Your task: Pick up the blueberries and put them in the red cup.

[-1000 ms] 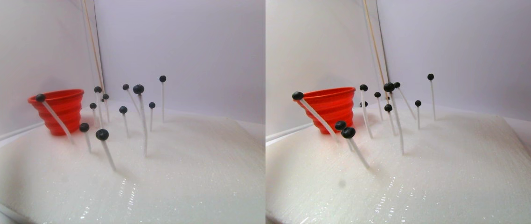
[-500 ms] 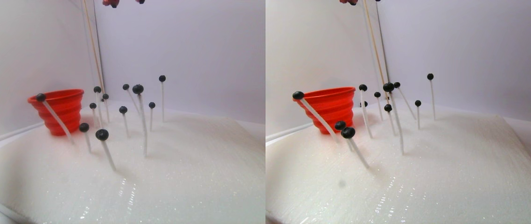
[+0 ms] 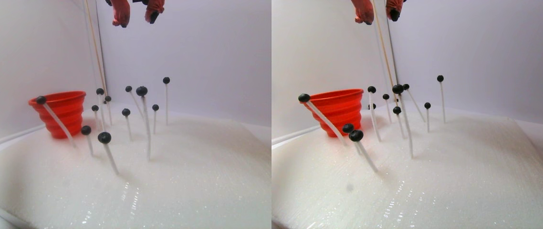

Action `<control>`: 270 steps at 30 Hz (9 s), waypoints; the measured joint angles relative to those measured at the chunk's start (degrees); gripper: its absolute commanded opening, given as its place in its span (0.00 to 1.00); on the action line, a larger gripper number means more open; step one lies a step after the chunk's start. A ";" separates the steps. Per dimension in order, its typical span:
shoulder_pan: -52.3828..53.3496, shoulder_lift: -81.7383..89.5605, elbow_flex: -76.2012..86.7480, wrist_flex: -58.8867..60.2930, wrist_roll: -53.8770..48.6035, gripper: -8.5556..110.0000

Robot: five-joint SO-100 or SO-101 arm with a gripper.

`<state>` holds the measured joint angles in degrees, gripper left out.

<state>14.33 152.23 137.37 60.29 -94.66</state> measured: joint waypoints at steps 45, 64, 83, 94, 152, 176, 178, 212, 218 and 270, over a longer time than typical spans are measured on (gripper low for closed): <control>1.58 -15.21 5.89 -20.57 -10.90 0.24; 0.35 -20.74 6.42 -26.54 -13.10 0.25; 0.35 -26.81 6.33 -31.20 -15.64 0.25; 2.11 -31.38 5.98 -34.10 -17.05 0.25; -0.35 -35.60 3.34 -36.30 -16.61 0.18; -0.35 -34.10 3.34 -34.45 -16.61 0.16; -0.35 -33.40 3.34 -33.66 -16.61 0.16; -10.55 -29.00 0.35 -31.64 -13.45 0.16; -12.30 -28.30 -1.05 -31.64 -13.45 0.16; -28.04 -36.65 -12.30 -41.13 -5.27 0.17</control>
<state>-13.71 115.58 125.07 19.16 -99.93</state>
